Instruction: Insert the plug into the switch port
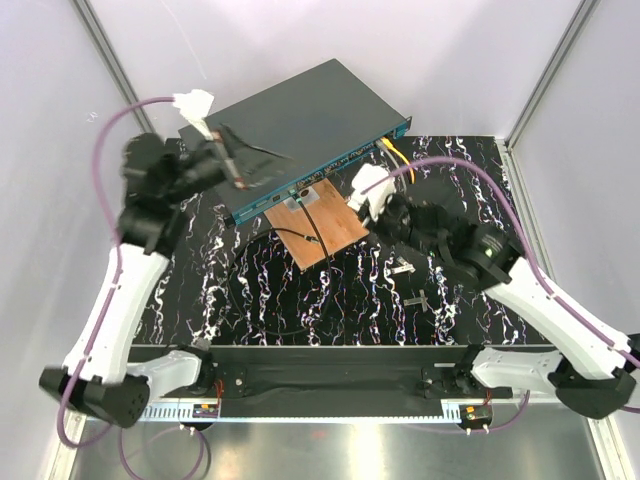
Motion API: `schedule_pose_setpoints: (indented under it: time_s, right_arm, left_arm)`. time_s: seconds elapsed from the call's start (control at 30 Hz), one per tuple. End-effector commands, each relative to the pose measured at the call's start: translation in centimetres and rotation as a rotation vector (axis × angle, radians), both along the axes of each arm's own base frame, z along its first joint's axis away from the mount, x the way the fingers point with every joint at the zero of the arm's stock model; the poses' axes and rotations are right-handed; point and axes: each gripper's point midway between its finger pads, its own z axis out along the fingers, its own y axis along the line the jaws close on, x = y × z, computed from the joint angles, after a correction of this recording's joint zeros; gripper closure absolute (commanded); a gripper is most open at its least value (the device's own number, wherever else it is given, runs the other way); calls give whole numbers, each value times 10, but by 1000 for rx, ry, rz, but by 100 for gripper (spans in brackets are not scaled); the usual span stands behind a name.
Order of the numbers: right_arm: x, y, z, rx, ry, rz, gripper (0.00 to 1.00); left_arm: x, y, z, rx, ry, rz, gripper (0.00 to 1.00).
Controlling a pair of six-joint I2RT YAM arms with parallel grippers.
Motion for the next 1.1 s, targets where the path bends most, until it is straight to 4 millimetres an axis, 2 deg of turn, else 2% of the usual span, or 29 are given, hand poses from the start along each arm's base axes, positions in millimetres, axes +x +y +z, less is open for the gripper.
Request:
schedule_pose_setpoints:
  time_s: [0.0,0.03,0.07,0.1,0.13,0.17,0.2,0.23,0.27,0.3,0.37,0.4,0.5,0.73,0.83,0.93,1.07]
  right_arm:
    - [20,-25,2,72,137,-204,100]
    - [29,-26,0,94,177,-242,100]
    - [43,-38,-3,103,199,-300,100]
    - [51,-39,-13,95,242,-320,100]
    - [56,-41,-13,121,267,-350,100]
    - [65,-47,-17,130,286,-383,100]
    - [70,-44,-27,113,319,-386,100]
    - [71,-42,-32,114,333,-391,100]
    - [73,-39,-36,118,344,-389,100]
    - [75,-35,-44,113,365,-390,100]
    - [79,-31,-46,120,389,-402,100]
    - [81,-30,-50,114,400,-414,100]
    - [85,-29,-45,141,378,-421,100]
    - [93,-22,-55,140,385,-427,100]
    - [96,-17,-57,139,386,-421,100]
    - [96,-8,-54,156,366,-390,100]
    - [99,1,-51,176,313,-339,100]
  left_arm:
    - [5,45,26,-2,-95,169,1]
    - [16,66,20,-1,-75,246,1]
    - [11,78,24,-15,-81,284,1]
    - [16,99,22,-15,-76,355,1]
    - [18,108,13,-18,-55,385,1]
    - [11,116,15,-34,-51,413,1]
    - [15,133,11,-40,-35,472,1]
    - [16,140,6,-47,-18,501,1]
    - [18,147,-8,-32,27,536,1]
    - [22,161,-14,-23,47,616,1]
    - [25,170,-36,1,114,666,1]
    - [26,175,-40,1,124,698,1]
    - [28,180,-62,-3,177,729,1]
    - [45,192,-106,9,282,787,1]
    - [50,192,-115,-20,300,780,1]
    - [53,186,-111,-75,287,738,1]
    - [60,186,-124,-94,314,722,1]
